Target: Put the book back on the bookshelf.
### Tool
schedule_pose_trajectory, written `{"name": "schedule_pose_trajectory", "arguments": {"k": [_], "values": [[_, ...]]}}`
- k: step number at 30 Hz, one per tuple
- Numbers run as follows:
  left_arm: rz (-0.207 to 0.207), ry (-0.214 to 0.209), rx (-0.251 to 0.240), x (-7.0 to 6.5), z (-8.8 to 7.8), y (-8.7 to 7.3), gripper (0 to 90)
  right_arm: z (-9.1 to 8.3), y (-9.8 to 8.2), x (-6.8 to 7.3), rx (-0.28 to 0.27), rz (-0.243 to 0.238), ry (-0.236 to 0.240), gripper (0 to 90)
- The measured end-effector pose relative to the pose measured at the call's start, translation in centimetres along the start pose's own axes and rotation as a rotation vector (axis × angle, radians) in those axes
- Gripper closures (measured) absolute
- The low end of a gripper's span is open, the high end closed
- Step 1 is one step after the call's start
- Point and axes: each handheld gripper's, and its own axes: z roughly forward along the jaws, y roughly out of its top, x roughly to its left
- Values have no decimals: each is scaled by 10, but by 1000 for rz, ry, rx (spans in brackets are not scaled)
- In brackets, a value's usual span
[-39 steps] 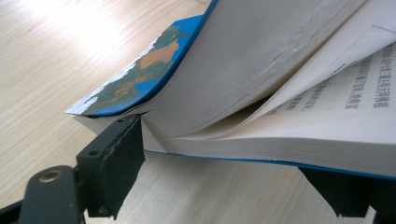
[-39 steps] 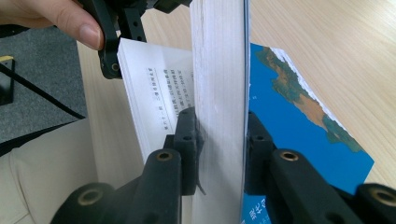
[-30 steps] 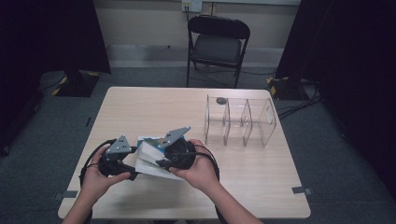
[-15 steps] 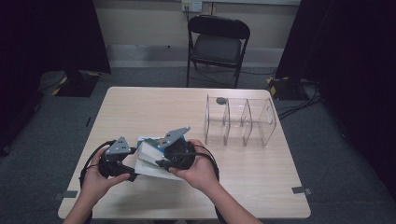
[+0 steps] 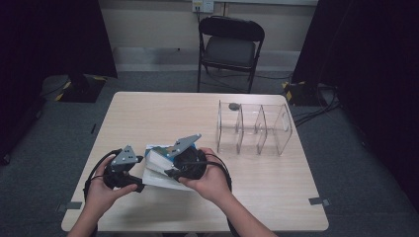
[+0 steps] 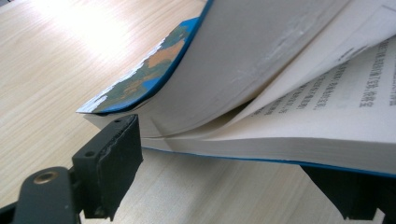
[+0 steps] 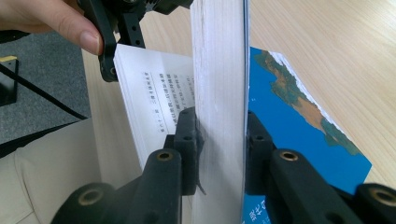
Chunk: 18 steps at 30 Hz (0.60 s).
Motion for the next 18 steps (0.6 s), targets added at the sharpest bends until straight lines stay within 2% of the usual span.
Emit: {"name": "schedule_pose_trajectory", "arguments": {"k": [8,11,12,13,16,18], "values": [[1,9,2,-1,-1,-1,145,0,0,-1,-9,-1,6,730],[15,16,-9,-2,-1,0,131,-1,0,0,0,3,3,730],[34,22,-4,-2,-3,0,120,-2,0,1,8,6,8,730],[28,18,-24,-2,-3,1,115,-2,0,1,2,-2,12,730],[15,-1,-33,-1,-4,1,111,-5,1,0,-7,-3,24,729],[44,8,-26,-1,-5,3,85,-6,3,0,-1,-1,29,729]]}}
